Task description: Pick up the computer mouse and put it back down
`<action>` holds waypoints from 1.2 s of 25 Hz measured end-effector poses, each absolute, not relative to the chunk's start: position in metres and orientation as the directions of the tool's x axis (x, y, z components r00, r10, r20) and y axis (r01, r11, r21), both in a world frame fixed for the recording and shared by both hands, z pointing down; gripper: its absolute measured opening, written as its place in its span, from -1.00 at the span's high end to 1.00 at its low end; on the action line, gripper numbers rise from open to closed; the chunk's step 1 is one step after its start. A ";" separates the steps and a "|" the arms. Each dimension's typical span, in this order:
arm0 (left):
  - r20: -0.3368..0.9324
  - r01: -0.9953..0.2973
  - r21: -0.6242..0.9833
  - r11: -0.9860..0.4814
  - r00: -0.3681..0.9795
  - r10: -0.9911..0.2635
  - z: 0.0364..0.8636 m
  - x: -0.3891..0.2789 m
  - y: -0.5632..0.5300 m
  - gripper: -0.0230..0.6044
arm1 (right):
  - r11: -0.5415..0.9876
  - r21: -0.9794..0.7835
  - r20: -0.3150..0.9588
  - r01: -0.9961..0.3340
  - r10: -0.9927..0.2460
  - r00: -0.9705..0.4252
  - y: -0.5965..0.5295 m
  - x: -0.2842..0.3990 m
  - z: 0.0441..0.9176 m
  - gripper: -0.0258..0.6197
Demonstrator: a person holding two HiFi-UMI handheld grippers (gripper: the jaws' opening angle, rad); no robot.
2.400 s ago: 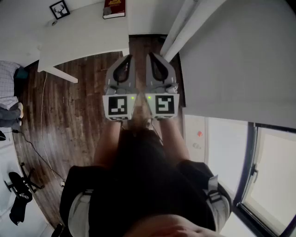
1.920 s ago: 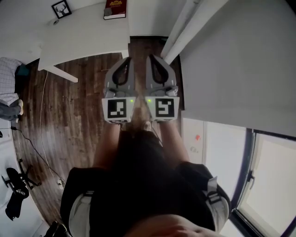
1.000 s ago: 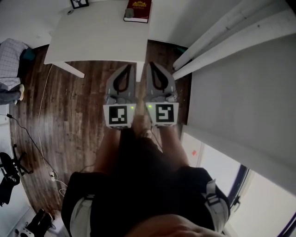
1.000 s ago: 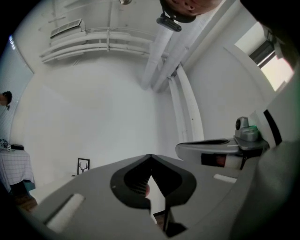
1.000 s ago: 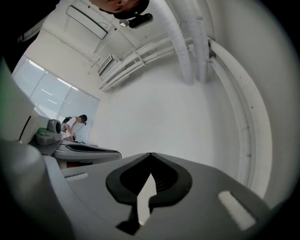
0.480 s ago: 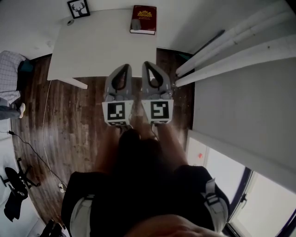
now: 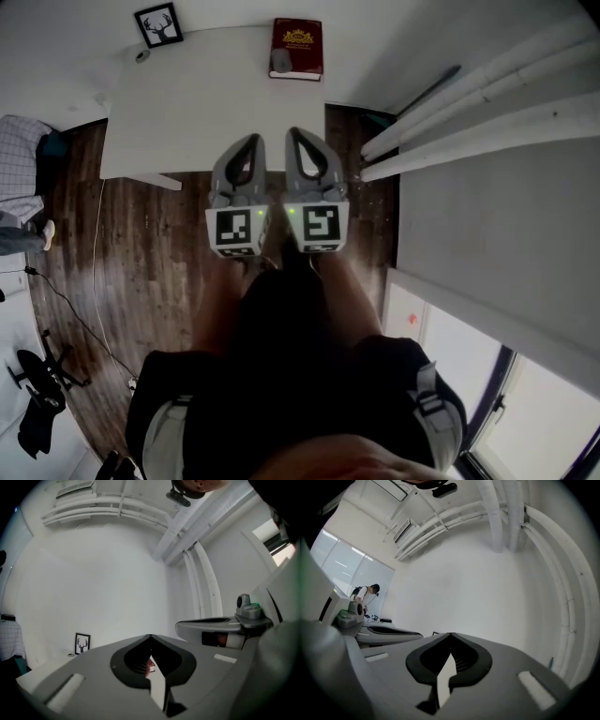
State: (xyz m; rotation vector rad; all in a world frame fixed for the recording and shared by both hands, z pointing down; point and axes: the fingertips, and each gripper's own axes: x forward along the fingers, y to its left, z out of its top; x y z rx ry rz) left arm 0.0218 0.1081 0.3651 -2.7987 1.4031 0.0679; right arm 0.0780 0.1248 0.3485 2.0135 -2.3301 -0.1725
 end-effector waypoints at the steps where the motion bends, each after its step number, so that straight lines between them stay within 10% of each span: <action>1: -0.041 -0.802 0.014 -0.597 0.596 -0.802 0.367 0.024 0.102 0.92 | 0.144 0.121 -0.029 -0.982 -0.988 -0.148 0.118 0.081 0.350 0.88; 30: 0.188 -0.851 0.031 -0.525 0.520 -0.833 0.447 0.124 -0.122 0.92 | 0.221 0.065 0.139 -0.973 -0.968 -0.210 -0.114 0.187 0.429 0.88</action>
